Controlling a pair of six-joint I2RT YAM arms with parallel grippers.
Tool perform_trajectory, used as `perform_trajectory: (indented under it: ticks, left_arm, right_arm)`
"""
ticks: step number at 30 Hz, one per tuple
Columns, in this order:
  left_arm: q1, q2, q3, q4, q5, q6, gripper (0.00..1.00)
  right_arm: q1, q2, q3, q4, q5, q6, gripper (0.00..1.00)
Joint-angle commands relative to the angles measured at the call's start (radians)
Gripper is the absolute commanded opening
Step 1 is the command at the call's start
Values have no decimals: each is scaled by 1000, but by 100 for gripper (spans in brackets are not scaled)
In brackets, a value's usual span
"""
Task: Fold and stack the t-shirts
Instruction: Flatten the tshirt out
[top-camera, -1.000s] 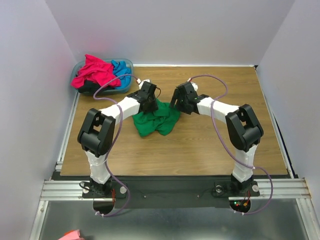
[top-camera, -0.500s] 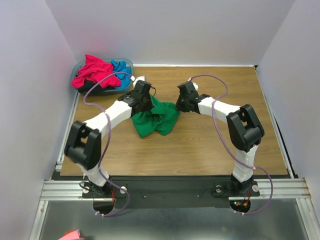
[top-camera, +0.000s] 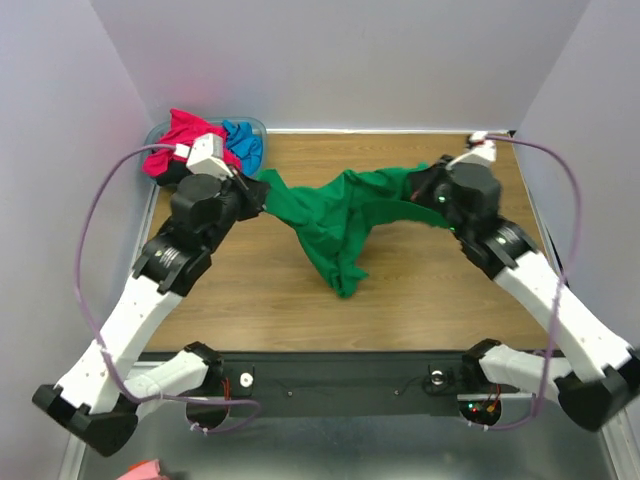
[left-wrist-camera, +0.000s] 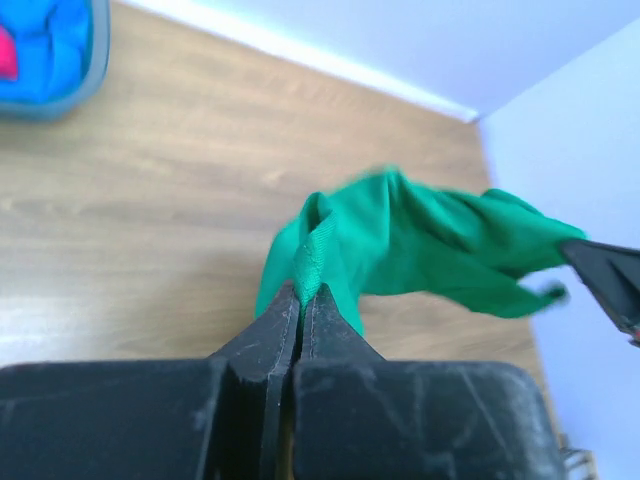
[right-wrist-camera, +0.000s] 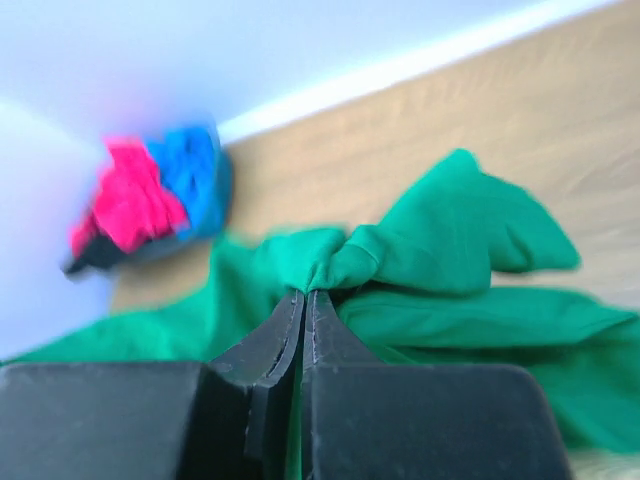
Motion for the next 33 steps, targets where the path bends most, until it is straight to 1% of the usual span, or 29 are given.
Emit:
perform_trajectory:
  ticks: [1,3,6,7,10,12,14,15,17,18,20,21,24,26,29,33]
  left_arm:
    - [-3,-88,96,-15,-75,14,0]
    - [-3,-131,91,-30,-145,2,0]
    - [-3,-179,62,-64,-181,-30,0]
    - [-2,-190,56,-67,-181,-34,0]
    - [-3,-230,63,-64,-144,-38,0]
    - [-3,-251,98,-62,-103,-29,0]
    - [-3,-263,134,-58,-72,-20,0]
    - [-3,-279,167,-52,-32,-3,0]
    - [-3,-291,203,-29,12,11,0]
    - [-3,-296,243,-20,76,20,0]
    - [-3,-297,283,-7,141,22,0]
    - [-3,-293,324,-3,222,19,0]
    - [-3,-294,387,20,293,14,0]
    - [-3,-296,413,22,301,11,0]
    - [-3,-297,438,22,283,9,0]
    - [-3,-285,395,23,185,-3,0]
  right_arm:
    - [-4,-166,51,-99,183,-71,0]
    - [-4,-245,91,-168,247,-85,0]
    - [-4,-348,104,-218,283,-90,0]
    - [-4,-349,105,-225,287,-90,0]
    - [-4,-425,133,-248,264,-94,0]
    - [-4,-440,175,-268,209,-97,0]
    - [-4,-450,211,-278,169,-102,0]
    - [-4,-456,229,-284,136,-105,0]
    - [-4,-460,297,-288,103,-114,0]
    - [-4,-459,320,-295,73,-119,0]
    - [-4,-453,404,-301,31,-128,0]
    - [-4,-442,436,-307,-11,-131,0]
    - [-3,-422,544,-325,-76,-139,0]
    - [-4,-413,611,-336,-87,-139,0]
    - [-3,-401,656,-351,-69,-151,1]
    - [-4,-353,668,-368,78,-174,0]
